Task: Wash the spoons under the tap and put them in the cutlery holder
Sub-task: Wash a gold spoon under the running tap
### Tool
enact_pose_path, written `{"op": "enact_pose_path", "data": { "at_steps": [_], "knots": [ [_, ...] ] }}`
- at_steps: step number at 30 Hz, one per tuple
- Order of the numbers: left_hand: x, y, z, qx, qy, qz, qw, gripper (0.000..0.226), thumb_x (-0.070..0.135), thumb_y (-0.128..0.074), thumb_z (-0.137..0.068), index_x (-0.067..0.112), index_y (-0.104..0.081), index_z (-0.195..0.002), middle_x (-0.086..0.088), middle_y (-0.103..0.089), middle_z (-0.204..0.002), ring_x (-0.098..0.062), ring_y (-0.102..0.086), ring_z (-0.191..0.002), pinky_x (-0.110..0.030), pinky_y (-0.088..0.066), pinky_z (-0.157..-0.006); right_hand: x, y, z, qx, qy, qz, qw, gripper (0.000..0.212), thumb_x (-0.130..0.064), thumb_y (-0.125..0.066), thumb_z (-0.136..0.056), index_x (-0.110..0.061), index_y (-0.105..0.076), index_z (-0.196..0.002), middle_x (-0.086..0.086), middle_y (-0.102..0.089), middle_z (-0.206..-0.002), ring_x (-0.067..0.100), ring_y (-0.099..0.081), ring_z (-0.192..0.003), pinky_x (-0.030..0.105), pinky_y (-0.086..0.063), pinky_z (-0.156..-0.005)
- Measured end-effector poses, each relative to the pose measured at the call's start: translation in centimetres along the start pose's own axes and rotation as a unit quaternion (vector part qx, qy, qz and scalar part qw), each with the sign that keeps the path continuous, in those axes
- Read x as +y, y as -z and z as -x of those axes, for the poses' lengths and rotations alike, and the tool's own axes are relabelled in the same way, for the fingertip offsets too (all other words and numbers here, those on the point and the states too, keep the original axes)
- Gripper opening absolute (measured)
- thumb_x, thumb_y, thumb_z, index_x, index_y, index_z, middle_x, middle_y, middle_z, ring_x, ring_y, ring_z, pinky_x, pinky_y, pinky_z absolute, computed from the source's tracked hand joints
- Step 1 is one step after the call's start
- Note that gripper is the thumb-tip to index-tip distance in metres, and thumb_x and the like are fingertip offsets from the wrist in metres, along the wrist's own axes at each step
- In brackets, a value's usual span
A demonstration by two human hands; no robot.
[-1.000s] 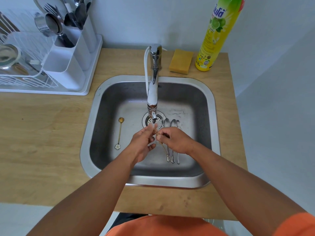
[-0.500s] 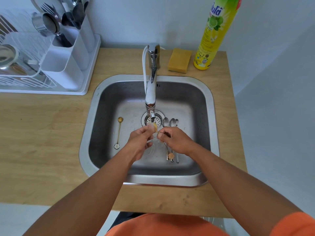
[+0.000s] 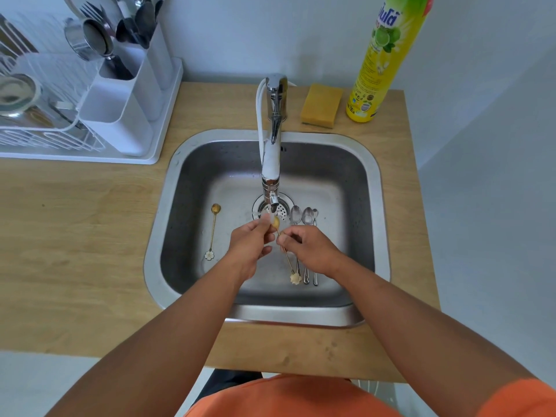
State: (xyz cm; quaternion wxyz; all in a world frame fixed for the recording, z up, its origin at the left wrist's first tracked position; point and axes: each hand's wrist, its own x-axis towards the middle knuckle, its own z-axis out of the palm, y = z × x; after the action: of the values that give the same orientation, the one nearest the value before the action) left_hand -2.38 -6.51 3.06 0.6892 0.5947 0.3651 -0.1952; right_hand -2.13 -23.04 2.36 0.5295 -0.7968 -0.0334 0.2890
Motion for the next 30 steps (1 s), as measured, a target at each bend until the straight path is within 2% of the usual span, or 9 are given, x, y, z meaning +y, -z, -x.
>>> {"op": "enact_pose_path", "data": {
  "at_steps": [2, 6, 9, 11, 14, 17, 23, 27, 30],
  "knots": [
    [0.3, 0.5, 0.0, -0.041, 0.016, 0.021, 0.999, 0.017, 0.029, -0.064, -0.103, 0.016, -0.075, -0.104, 0.003, -0.071, -0.080, -0.009, -0.064, -0.070, -0.029, -0.054, -0.067, -0.1, 0.3, -0.1, -0.015, -0.001, -0.036, 0.999, 0.023, -0.026, -0.061, -0.102, -0.014, -0.073, -0.086, -0.002, -0.062, -0.073, 0.010, -0.047, -0.064, 0.028, -0.041, -0.064],
    [0.4, 1.0, 0.0, -0.046, 0.018, -0.004, 0.999, 0.016, 0.026, -0.062, -0.105, 0.021, -0.076, -0.108, 0.008, -0.077, -0.091, -0.010, -0.064, -0.078, -0.031, -0.053, -0.073, -0.1, 0.5, -0.8, 0.012, -0.015, -0.083, 0.996, 0.018, -0.024, -0.065, -0.101, -0.015, -0.075, -0.088, -0.016, -0.063, -0.060, -0.002, -0.049, -0.051, 0.014, -0.041, -0.054],
    [-0.3, 1.0, 0.4, -0.046, 0.018, -0.061, 0.997, 0.016, 0.032, -0.063, -0.103, 0.023, -0.075, -0.109, 0.007, -0.079, -0.097, -0.012, -0.064, -0.083, -0.031, -0.053, -0.074, -0.5, 0.3, -1.6, 0.057, -0.013, -0.113, 0.992, 0.011, -0.021, -0.072, -0.097, -0.024, -0.077, -0.088, -0.017, -0.076, -0.075, -0.007, -0.068, -0.069, 0.006, -0.047, -0.064],
    [-0.8, 1.0, 0.6, -0.056, 0.024, -0.074, 0.995, 0.017, 0.034, -0.061, -0.104, 0.024, -0.073, -0.109, 0.007, -0.081, -0.100, -0.013, -0.065, -0.086, -0.032, -0.053, -0.078, -0.9, 0.1, -2.3, 0.068, -0.020, -0.116, 0.991, 0.011, -0.020, -0.075, -0.094, -0.026, -0.077, -0.085, -0.017, -0.078, -0.080, -0.007, -0.070, -0.078, 0.007, -0.049, -0.070],
    [-1.2, 1.1, 0.8, -0.075, 0.038, -0.059, 0.995, 0.020, 0.034, -0.062, -0.104, 0.022, -0.074, -0.114, 0.008, -0.082, -0.099, -0.013, -0.066, -0.088, -0.033, -0.054, -0.081, -1.1, 0.1, -3.1, 0.076, -0.044, -0.117, 0.989, 0.012, -0.019, -0.078, -0.089, -0.027, -0.079, -0.079, -0.016, -0.079, -0.084, -0.001, -0.071, -0.086, 0.017, -0.050, -0.080],
    [-1.4, 1.6, 0.9, -0.078, 0.046, -0.065, 0.994, 0.019, 0.034, -0.068, -0.100, 0.023, -0.080, -0.109, 0.010, -0.080, -0.094, -0.013, -0.061, -0.084, -0.033, -0.052, -0.080, -1.4, 0.4, -3.7, 0.079, -0.064, -0.119, 0.988, 0.009, -0.021, -0.078, -0.086, -0.026, -0.080, -0.078, -0.014, -0.079, -0.087, 0.001, -0.072, -0.089, 0.022, -0.049, -0.082],
    [-0.8, 2.3, 0.7, -0.095, 0.059, -0.111, 0.988, 0.022, 0.037, -0.075, -0.094, 0.024, -0.079, -0.111, 0.009, -0.081, -0.100, -0.014, -0.061, -0.086, -0.034, -0.053, -0.082, -1.4, 0.1, -3.9, 0.090, -0.086, -0.123, 0.984, 0.014, -0.028, -0.073, -0.093, -0.021, -0.078, -0.082, -0.010, -0.078, -0.088, 0.002, -0.070, -0.091, 0.020, -0.045, -0.076],
    [0.0, 1.7, 0.3, -0.073, 0.065, -0.105, 0.990, 0.026, 0.042, -0.076, -0.092, 0.021, -0.078, -0.108, 0.007, -0.082, -0.096, -0.013, -0.064, -0.084, -0.034, -0.054, -0.079, -1.3, -0.3, -3.7, 0.070, -0.101, -0.137, 0.983, 0.010, -0.025, -0.072, -0.094, -0.024, -0.077, -0.084, -0.018, -0.074, -0.079, 0.001, -0.061, -0.071, 0.020, -0.045, -0.062],
    [-0.1, 1.4, 0.2, -0.058, 0.051, -0.104, 0.992, 0.023, 0.039, -0.080, -0.090, 0.021, -0.078, -0.104, 0.003, -0.082, -0.097, -0.013, -0.065, -0.077, -0.032, -0.056, -0.072, -1.7, 0.0, -3.9, 0.064, -0.101, -0.138, 0.983, 0.011, -0.021, -0.072, -0.094, -0.023, -0.077, -0.084, -0.013, -0.074, -0.083, 0.006, -0.059, -0.067, 0.022, -0.046, -0.055]
  ]
}}
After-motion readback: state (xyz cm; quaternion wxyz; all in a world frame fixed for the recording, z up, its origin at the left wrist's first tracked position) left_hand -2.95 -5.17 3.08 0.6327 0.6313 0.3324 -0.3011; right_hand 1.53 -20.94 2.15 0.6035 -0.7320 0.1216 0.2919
